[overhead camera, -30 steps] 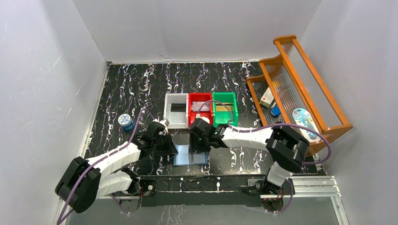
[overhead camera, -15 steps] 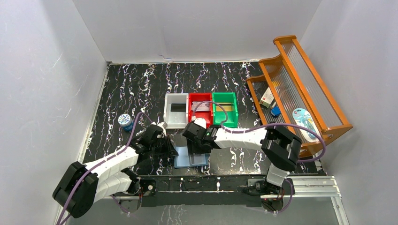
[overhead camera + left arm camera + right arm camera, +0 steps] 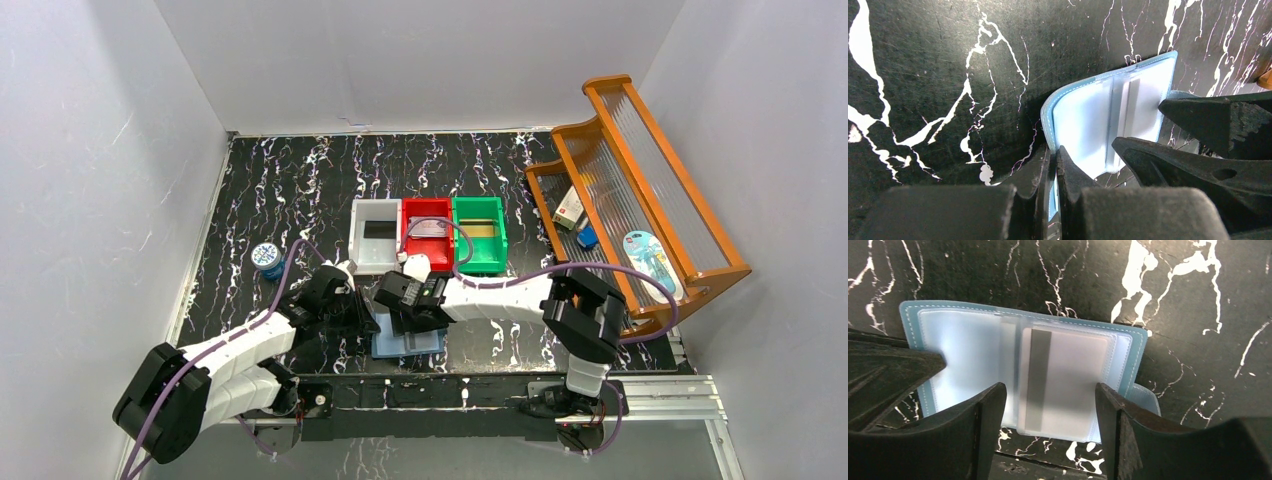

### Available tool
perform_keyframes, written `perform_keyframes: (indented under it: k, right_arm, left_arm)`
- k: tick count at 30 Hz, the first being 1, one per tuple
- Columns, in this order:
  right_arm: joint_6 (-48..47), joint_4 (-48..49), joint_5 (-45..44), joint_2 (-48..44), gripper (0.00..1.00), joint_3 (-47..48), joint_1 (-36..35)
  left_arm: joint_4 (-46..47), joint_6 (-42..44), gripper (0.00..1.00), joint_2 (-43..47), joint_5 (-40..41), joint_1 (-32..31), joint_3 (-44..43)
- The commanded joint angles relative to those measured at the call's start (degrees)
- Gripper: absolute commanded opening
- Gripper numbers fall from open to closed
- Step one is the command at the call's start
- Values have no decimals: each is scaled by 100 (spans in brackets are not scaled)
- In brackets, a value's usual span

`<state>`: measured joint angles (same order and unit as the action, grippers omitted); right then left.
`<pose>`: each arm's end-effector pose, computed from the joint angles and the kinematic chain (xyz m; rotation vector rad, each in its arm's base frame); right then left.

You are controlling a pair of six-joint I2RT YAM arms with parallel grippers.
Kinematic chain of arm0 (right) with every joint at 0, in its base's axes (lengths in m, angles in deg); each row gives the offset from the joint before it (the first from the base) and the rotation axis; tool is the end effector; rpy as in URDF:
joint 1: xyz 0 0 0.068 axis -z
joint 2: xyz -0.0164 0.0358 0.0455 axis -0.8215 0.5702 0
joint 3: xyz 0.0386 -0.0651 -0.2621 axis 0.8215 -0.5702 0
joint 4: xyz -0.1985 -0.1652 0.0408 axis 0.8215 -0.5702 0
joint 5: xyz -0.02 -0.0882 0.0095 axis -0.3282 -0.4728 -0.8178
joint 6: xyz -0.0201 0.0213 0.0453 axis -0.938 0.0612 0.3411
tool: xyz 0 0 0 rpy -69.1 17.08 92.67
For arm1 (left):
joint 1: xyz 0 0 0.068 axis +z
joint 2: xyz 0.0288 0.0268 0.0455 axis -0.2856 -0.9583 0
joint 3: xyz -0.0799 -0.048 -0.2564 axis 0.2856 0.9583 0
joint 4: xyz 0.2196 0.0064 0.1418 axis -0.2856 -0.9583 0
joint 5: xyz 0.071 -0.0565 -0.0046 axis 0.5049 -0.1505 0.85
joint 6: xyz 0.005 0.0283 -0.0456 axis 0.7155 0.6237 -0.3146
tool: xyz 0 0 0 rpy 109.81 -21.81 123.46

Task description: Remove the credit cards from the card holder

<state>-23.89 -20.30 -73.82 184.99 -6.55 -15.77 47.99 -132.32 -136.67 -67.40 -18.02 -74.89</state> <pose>0.1261 0.3288 0.1832 -0.2780 2.6244 0.2645 0.1509 -0.1145 0.1488 -0.1187 2.5505 -0.9120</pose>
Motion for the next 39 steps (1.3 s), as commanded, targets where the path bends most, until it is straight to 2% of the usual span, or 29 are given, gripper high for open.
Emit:
perform_keyframes:
  k: [1,10,14,17,19,27,34,39]
  right_arm:
    - [201,-486,-480,38,76,212,-123]
    - [113,-168,-297,177,75,170,-132]
    - [96,-226,-320,310,66,268,-159]
    - [152,-387,-549,329,55,405,-208]
    - [183,-509,-636,305,53,477,-227]
    - [202,-802,-976,137,53,771,-405]
    - [270,-1232,-1332,316,62,1233,-647]
    - [273,-1329,-1400,442,60,1363,-723]
  left_arm:
    - [-254,56,0,-27,-57,-21,32]
    - [-278,90,0,-55,-73,-20,-23]
    - [-270,80,0,-48,-118,-26,-21]
    - [-269,88,0,-69,-105,-19,-22]
    - [-269,89,0,-83,-113,-20,-27]
    - [-295,103,0,-77,-86,-19,-22]
    - [-296,109,0,-84,-85,-21,-44]
    - [-287,114,0,-73,-90,-24,-32]
